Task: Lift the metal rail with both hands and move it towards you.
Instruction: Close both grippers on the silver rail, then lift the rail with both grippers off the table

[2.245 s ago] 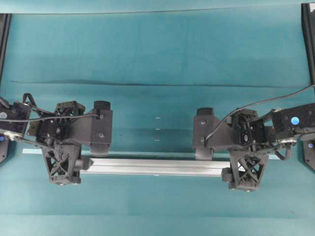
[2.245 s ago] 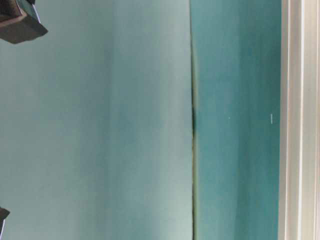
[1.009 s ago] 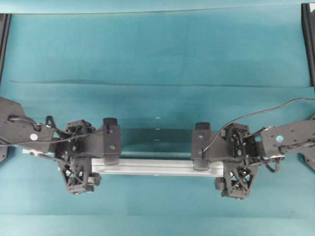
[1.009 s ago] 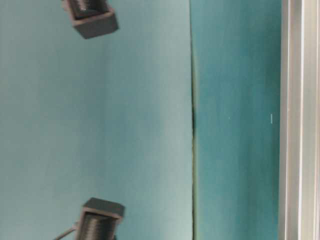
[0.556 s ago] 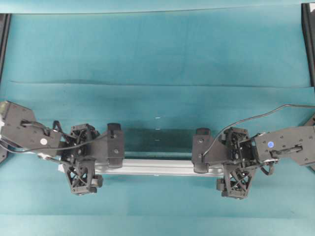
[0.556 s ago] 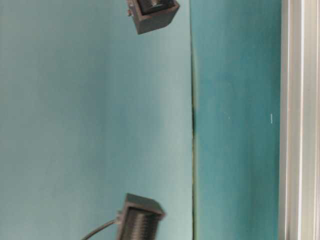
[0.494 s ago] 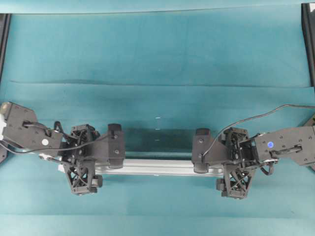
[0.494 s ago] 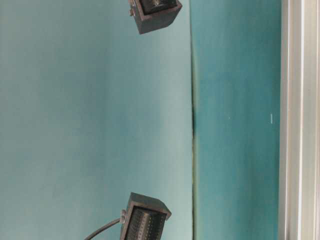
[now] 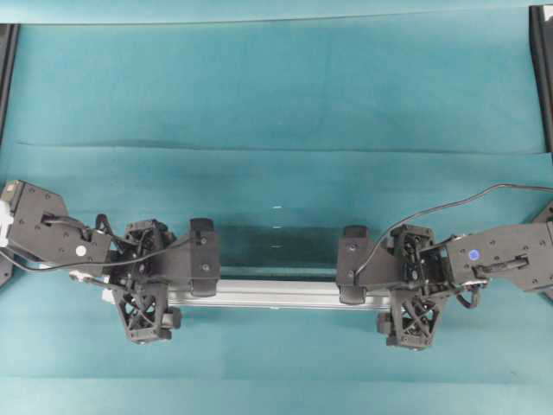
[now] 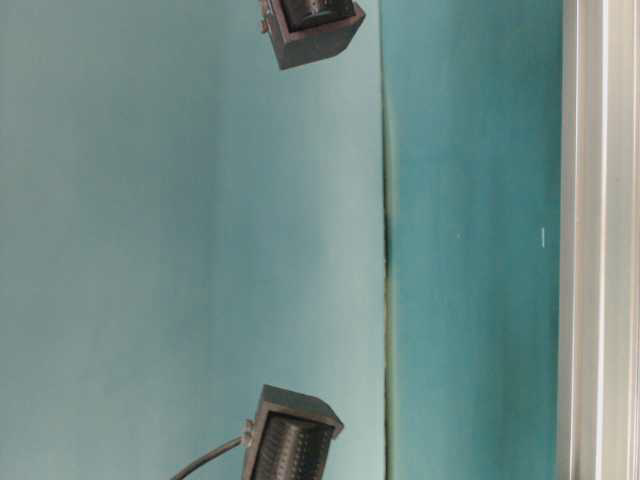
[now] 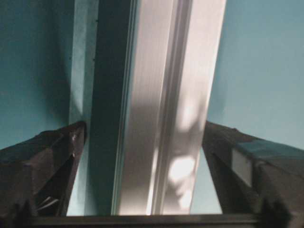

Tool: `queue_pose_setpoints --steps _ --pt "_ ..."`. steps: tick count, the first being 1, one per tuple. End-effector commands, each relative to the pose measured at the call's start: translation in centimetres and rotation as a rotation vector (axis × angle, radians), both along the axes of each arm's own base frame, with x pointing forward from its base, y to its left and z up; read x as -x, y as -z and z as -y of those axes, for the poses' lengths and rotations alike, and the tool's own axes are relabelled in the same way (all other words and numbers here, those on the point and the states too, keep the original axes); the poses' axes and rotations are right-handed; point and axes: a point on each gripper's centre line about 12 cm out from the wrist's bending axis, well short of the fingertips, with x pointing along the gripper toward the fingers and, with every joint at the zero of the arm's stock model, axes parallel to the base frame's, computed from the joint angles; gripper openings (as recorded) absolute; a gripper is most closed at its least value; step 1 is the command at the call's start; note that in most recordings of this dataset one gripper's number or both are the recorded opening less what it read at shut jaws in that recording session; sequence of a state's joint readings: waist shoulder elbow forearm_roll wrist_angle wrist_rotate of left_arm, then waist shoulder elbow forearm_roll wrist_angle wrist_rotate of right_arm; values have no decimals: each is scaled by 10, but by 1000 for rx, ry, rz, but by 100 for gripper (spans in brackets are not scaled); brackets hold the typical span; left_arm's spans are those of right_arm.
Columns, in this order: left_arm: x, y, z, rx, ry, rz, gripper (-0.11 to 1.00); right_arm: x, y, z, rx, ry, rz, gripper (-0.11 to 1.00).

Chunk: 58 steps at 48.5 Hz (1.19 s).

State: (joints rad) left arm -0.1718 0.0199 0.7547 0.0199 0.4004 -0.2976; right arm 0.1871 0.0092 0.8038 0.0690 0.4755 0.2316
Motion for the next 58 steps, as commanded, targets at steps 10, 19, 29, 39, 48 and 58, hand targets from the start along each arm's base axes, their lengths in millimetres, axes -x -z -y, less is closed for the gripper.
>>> queue_pose_setpoints --steps 10,19,29,39,48,58 --pt "-7 -7 2 2 11 37 34 -8 -1 -2 -6 5 -3 41" --pt "-7 -7 2 2 13 37 31 -12 -2 -4 -19 18 1 40" --pt "-7 -7 2 2 13 37 31 -11 -2 -5 -25 23 -2 40" --pt "-7 -8 2 1 14 37 31 -12 -4 -4 -26 23 5 40" --pt "-9 -42 2 10 7 81 31 -12 -29 -4 -44 35 -20 40" --pt "-7 -98 2 5 5 69 31 -11 -90 -2 -65 34 -33 40"
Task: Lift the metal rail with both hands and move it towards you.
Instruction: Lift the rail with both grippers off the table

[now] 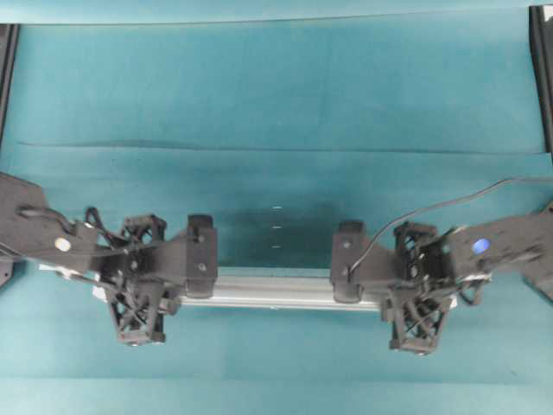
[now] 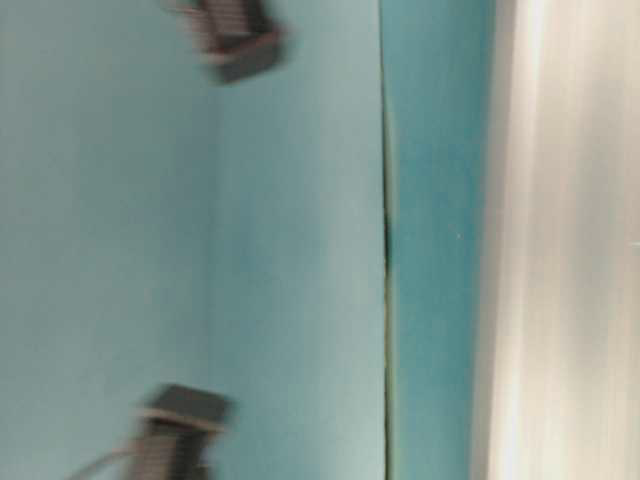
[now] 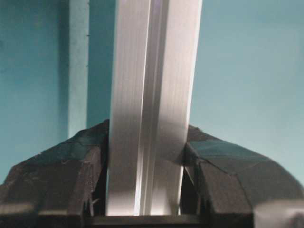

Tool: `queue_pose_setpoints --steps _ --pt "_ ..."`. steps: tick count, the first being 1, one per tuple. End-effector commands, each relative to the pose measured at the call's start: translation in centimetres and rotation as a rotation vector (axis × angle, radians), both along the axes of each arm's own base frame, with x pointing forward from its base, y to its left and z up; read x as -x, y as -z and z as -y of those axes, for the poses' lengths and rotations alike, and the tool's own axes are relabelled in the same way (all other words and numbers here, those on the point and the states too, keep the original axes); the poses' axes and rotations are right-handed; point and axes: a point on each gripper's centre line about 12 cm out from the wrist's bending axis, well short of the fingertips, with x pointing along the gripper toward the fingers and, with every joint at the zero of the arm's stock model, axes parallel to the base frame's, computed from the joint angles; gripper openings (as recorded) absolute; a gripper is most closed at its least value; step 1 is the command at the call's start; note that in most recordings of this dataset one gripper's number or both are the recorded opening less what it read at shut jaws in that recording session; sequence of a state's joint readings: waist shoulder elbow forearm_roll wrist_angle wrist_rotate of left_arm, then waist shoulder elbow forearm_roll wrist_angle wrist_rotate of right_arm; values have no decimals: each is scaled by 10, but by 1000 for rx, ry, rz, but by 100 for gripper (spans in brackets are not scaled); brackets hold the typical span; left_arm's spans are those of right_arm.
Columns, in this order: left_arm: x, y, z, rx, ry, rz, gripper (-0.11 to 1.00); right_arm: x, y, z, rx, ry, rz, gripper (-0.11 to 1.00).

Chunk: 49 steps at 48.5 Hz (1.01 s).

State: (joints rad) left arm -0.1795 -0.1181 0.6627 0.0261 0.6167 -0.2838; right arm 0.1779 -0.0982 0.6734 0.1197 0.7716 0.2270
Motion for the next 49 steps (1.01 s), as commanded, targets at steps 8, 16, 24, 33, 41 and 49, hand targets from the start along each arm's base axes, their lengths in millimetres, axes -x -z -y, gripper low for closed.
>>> queue_pose_setpoints --steps 8,16,24,33,41,49 --pt "-3 -86 -1 19 -18 73 31 -2 -83 10 -40 36 52 40" --pt "1 -121 -2 15 -21 58 31 1 -119 16 -55 62 25 40" --pt "4 -151 -3 5 -25 4 31 1 -147 21 -64 112 -21 40" --pt "6 -185 -3 3 -29 -7 31 -4 -185 19 -81 141 18 40" --pt "7 -216 -4 10 -32 20 31 -1 -219 15 -91 160 11 40" --pt "13 -240 -5 2 -35 -23 31 6 -253 13 -89 189 -41 40"
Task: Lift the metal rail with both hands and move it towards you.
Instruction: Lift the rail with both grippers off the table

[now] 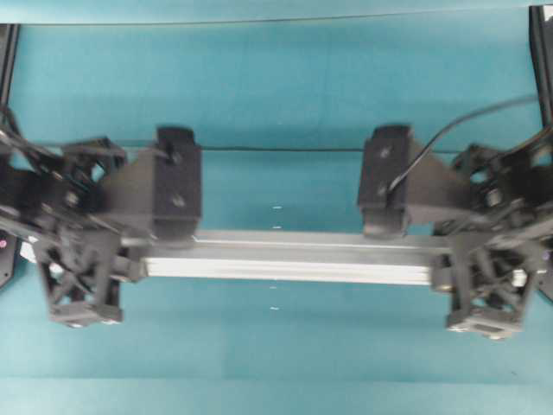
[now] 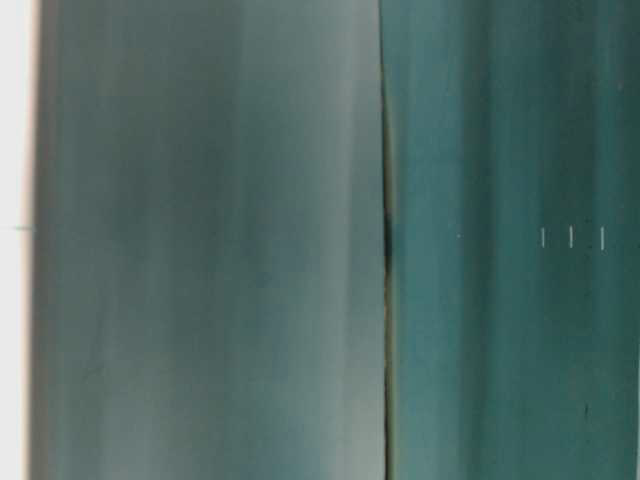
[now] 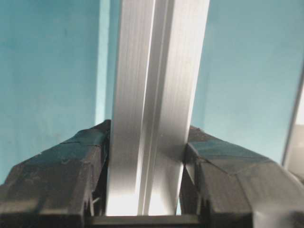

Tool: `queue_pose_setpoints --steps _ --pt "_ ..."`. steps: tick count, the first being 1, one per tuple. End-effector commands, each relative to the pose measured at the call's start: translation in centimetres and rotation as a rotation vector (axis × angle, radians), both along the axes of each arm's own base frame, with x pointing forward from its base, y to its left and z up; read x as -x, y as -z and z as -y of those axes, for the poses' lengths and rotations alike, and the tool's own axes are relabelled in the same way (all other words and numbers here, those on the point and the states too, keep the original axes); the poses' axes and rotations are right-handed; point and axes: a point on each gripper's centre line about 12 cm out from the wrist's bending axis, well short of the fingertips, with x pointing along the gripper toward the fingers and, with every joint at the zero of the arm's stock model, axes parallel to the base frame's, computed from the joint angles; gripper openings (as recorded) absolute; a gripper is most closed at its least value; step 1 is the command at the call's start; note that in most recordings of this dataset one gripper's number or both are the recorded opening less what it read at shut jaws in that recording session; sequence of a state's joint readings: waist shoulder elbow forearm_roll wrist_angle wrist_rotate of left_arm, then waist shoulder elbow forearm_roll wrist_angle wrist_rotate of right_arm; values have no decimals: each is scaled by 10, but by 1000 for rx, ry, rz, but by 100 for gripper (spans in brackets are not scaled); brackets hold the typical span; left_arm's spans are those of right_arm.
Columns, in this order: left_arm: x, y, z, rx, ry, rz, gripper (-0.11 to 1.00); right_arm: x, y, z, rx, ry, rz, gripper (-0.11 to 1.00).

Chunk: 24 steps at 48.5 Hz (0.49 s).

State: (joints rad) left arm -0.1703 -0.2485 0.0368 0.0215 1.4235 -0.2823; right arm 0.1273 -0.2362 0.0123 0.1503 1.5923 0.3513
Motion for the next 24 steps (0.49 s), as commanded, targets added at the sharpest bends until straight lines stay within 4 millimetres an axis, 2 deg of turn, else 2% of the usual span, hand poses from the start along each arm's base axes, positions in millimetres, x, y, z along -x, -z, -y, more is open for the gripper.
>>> queue_pose_setpoints --steps 1,6,15,24 --pt "6 -26 0 8 -10 18 31 4 -26 5 -18 121 -7 40" --pt "6 -34 0 2 -19 -34 31 4 -36 3 -11 113 -15 40" --pt "0 -45 1 1 -23 -49 31 3 -39 3 -12 113 -8 40" --pt "1 -47 1 2 -23 -42 31 4 -41 4 -10 114 -1 40"
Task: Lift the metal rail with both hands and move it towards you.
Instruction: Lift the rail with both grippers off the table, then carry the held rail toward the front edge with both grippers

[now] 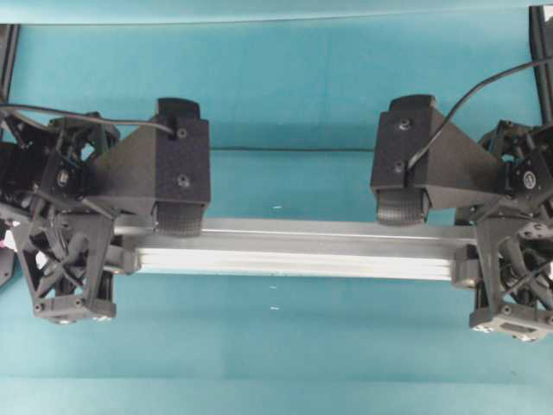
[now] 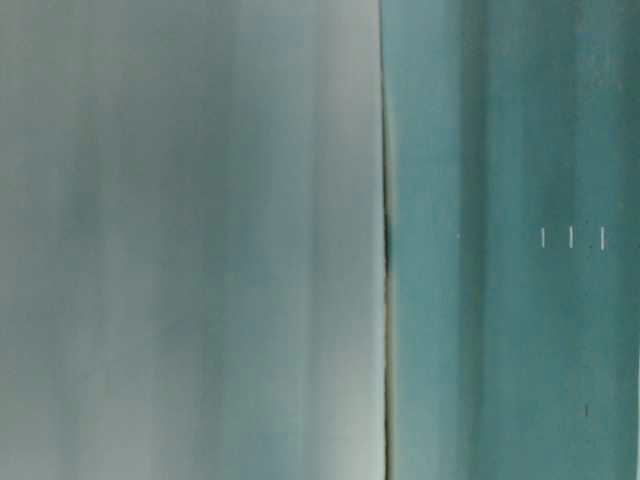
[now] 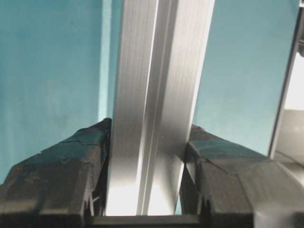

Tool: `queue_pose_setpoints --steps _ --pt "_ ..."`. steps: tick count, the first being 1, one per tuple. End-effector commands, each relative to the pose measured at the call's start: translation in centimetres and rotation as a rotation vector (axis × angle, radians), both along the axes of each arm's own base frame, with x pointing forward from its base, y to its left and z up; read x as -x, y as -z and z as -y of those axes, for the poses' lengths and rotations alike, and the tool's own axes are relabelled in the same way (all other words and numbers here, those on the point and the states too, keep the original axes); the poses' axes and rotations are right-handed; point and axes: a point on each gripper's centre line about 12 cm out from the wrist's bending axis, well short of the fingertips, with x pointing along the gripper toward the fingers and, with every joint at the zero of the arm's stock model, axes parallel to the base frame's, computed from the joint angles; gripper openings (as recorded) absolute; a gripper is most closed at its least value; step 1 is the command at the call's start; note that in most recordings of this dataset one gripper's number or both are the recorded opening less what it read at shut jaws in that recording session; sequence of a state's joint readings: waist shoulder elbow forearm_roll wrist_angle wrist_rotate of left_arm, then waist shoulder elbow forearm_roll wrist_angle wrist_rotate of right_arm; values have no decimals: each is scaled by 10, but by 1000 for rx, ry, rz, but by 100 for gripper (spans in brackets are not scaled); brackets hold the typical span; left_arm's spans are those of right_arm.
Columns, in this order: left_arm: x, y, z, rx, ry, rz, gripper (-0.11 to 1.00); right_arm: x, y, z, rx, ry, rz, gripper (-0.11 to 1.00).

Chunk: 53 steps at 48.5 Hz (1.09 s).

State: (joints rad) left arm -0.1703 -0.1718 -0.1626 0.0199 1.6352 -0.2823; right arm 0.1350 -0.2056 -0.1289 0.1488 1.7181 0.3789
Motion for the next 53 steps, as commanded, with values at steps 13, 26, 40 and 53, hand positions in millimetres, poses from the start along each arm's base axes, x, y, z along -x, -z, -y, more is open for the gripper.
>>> queue_pose_setpoints --steps 13,26,40,53 --pt "5 -14 -2 12 -23 43 31 6 -7 11 3 124 14 40" --pt "1 -2 -16 -4 -63 15 31 6 8 16 23 134 -21 40" --pt "-5 42 -47 -24 -96 -11 31 4 50 48 85 138 42 40" --pt "-8 108 -47 -33 -77 -43 31 7 118 52 93 131 23 40"
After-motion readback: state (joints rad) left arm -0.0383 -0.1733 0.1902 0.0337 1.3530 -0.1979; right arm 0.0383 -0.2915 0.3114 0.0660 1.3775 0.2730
